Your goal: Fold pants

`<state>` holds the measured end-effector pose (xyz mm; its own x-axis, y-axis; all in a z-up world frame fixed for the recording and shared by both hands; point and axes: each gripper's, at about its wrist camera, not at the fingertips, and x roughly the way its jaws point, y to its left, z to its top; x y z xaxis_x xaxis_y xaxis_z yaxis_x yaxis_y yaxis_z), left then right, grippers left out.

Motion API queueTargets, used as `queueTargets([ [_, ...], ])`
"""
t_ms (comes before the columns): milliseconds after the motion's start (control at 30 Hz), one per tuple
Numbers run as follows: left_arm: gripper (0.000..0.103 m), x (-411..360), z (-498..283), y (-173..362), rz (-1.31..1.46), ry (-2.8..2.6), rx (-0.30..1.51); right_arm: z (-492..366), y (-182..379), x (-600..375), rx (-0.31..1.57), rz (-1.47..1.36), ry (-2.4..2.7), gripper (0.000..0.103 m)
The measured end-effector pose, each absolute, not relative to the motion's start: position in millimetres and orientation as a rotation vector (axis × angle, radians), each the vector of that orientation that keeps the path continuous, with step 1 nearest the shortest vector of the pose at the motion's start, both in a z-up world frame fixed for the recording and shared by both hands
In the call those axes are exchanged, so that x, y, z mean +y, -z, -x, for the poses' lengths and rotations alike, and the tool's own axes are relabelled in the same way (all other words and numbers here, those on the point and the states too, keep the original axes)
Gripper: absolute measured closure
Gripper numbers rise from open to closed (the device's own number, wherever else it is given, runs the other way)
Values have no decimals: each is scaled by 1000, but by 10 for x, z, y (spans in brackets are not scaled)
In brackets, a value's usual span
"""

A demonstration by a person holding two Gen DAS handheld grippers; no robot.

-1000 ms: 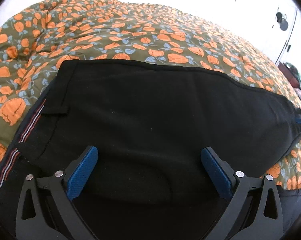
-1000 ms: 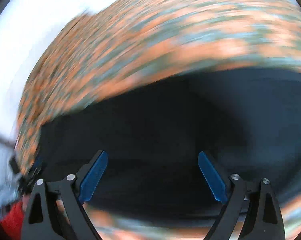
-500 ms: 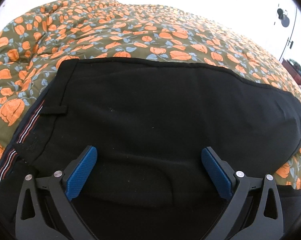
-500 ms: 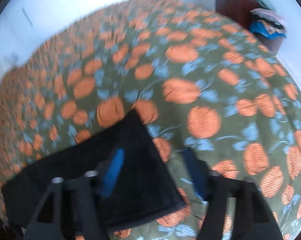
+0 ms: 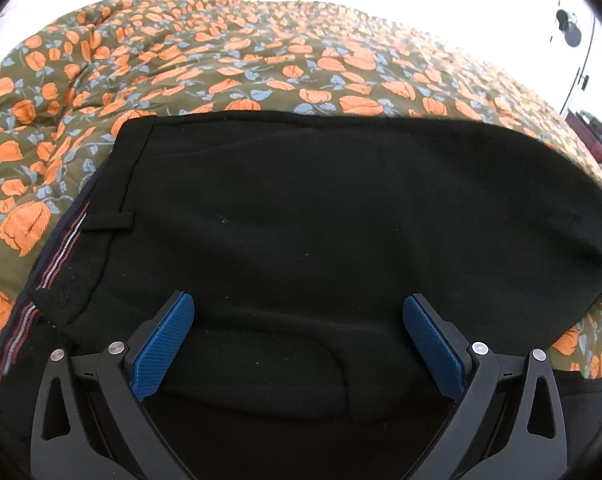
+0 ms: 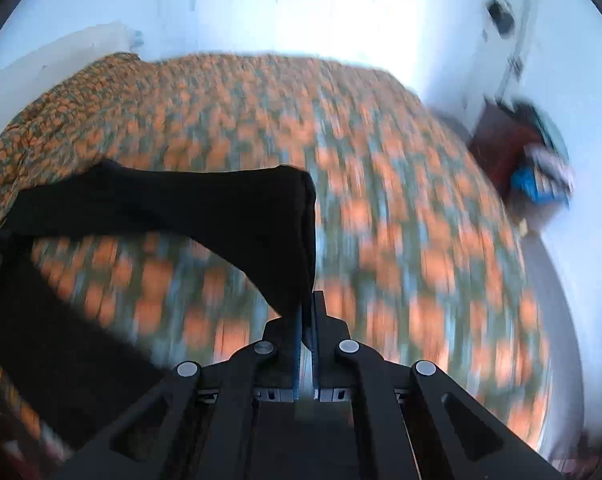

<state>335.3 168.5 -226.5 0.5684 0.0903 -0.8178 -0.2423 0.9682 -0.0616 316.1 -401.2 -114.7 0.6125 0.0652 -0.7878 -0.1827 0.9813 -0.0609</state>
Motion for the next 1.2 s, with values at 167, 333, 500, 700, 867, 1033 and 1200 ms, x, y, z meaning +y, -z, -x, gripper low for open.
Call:
queueTargets([
  [167,1,1655,-3125,1937,243,-150,986,-2479,1364,-4145,1015,8,-3,42],
  [333,1,1464,-2395,1655,348,-59,937,-2281,1137,-3799,917,-171,-112,37],
  [500,1,1111,-1852,1763,356,-31,961,-2127,1373,-3186,913,-319,-230,27],
  [700,1,842,-1600,1776,241,34,936,-2048,1678,-2534,917,-342,-294,26],
  [867,1,893,-1530,1782,216,33,916,-1994,1858,-2433,910,-294,-266,26],
  [1033,1,978,-1524,1803,240,4,908,-1982,1894,-2456,928,-278,-249,26],
  [1200,1,1029,-1539,1747,243,-30,877,-1963,1841,-2548,920,-322,-266,26],
])
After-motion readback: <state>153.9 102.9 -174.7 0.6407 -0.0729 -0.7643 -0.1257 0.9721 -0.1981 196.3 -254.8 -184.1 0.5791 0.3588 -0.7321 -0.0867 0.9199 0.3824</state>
